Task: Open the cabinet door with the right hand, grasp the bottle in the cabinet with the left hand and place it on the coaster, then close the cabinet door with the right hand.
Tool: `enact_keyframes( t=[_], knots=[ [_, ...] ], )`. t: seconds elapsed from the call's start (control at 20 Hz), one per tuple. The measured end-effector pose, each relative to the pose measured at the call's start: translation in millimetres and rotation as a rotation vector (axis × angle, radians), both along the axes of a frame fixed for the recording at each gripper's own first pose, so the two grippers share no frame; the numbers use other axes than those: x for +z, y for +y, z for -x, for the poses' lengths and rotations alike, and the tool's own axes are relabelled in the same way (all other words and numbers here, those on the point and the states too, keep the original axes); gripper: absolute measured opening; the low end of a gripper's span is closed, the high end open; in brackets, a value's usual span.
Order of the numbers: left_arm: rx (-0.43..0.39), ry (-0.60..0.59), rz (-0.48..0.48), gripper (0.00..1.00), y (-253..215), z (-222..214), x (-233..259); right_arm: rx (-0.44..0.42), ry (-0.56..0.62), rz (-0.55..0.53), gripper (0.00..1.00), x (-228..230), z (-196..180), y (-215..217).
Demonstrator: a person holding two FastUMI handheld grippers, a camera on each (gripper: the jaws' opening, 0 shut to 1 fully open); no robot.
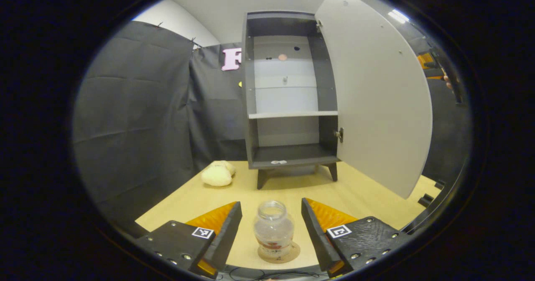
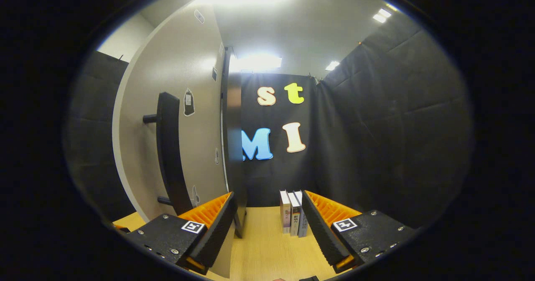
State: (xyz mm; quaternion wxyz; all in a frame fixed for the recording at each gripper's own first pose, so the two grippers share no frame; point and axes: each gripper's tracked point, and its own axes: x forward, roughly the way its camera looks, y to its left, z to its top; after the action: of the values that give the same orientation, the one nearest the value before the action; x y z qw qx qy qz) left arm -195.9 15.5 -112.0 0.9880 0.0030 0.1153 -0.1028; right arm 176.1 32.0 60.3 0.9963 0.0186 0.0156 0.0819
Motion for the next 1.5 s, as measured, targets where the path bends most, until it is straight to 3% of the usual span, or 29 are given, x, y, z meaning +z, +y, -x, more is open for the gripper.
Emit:
enact_keyframes(
  t=[0.2,0.3,0.35,0.5,0.55,0.65,1.3,1.35,1.4,1.5],
  knots=[
    [0.008,-0.052,-0.006,0.82,22.3,-16.6,44.5,-0.017,-0.018,-0.008,0.93,14.6,5.6,11.2],
    [0.011,-0.080,-0.003,0.77,36.7,-26.3,63.0,-0.057,-0.031,0.026,0.94,17.2,9.3,9.1],
    [0.008,-0.082,-0.005,0.82,43.2,-30.0,65.3,-0.080,-0.035,0.034,0.94,18.3,10.9,8.6],
    [0.006,-0.103,-0.008,0.82,69.4,-45.2,74.6,-0.122,-0.025,0.025,0.93,16.8,14.5,13.6],
    [0.009,-0.105,-0.010,0.82,78.4,-50.8,73.4,-0.134,-0.023,0.026,0.87,17.7,16.2,14.4],
    [0.011,-0.104,-0.012,0.82,93.6,-57.9,70.7,-0.147,-0.021,0.029,0.93,17.4,20.1,20.8],
    [0.012,-0.126,-0.020,0.82,156.0,-78.0,59.9,-0.085,-0.027,0.026,0.92,15.6,40.1,120.8],
    [0.016,-0.123,-0.020,0.87,163.7,-75.9,57.9,-0.076,-0.027,0.026,0.92,15.7,40.9,129.5],
    [0.024,-0.123,-0.018,0.82,171.3,-75.0,56.6,-0.066,-0.028,0.026,0.92,15.1,40.2,138.1],
    [0.040,-0.123,-0.013,0.82,186.9,-73.7,54.8,-0.044,-0.029,0.027,0.92,15.1,39.2,156.3]
  ],
)
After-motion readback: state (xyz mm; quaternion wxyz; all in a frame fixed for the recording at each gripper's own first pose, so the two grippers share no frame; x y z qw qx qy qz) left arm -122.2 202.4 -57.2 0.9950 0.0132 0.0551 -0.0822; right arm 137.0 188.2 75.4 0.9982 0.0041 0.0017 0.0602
